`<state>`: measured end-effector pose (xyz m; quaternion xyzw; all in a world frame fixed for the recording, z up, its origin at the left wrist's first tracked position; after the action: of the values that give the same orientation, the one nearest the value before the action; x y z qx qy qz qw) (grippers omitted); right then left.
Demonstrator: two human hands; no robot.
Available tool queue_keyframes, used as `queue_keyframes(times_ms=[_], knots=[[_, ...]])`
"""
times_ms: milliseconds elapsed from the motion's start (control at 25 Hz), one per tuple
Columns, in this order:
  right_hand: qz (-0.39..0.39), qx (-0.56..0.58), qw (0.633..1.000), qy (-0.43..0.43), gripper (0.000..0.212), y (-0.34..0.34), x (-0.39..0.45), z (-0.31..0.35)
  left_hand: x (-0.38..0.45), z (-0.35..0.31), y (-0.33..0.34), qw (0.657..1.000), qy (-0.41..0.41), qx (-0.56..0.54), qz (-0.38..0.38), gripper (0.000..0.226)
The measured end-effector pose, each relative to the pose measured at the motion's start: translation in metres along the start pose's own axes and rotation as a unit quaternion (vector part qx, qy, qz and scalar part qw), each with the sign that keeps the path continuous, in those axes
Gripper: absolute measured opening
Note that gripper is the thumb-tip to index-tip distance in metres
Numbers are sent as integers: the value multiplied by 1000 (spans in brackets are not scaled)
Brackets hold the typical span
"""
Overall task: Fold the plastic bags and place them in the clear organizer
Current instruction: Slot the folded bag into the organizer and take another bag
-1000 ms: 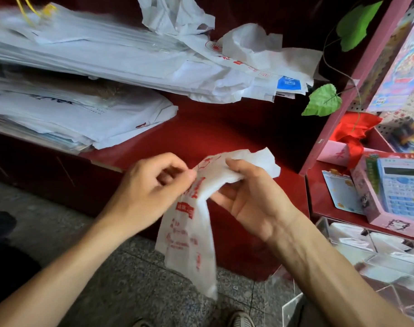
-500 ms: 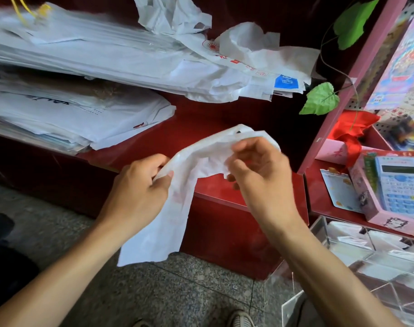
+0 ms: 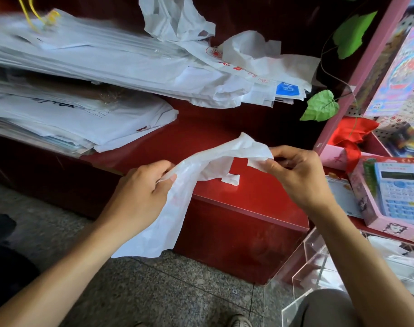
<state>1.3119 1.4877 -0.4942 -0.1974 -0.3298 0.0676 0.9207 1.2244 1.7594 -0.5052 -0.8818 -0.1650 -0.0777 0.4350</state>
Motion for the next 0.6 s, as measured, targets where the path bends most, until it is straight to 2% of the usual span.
queue_keyframes(times_ms=[80, 200, 280, 400, 520, 600], knots=[[-38, -18, 999, 3, 11, -4, 1, -3, 2, 3, -2, 1000, -9, 14, -2, 15], [-74, -159, 984, 13, 10, -15, 5, -14, 3, 4, -9, 997, 5, 75, -28, 23], [-96, -197, 976, 16, 10, -22, 5, -20, 6, 7, -12, 990, 14, 131, -43, 18], [-145, -195, 969, 42, 15, -35, 5, -29, 12, 19, -22, 981, 12, 180, -66, 14], [-164, -157, 969, 96, 14, -37, 4, -39, 16, 29, -34, 988, -7, 135, -69, 9], [-164, -147, 972, 87, 13, -25, 2, -36, 15, 29, -32, 991, 4, 124, -58, 10]])
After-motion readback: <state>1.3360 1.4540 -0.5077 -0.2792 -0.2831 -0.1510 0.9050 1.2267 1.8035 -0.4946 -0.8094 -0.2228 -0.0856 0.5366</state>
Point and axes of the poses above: each hand's wrist, its own x-axis towards the middle knuckle, its own y-axis out of the palm, z = x × y, the point moved 2 cm from there along x, towards the middle knuckle, and after that the axes turned 10 degrees about -y, right-handed, at the moved point
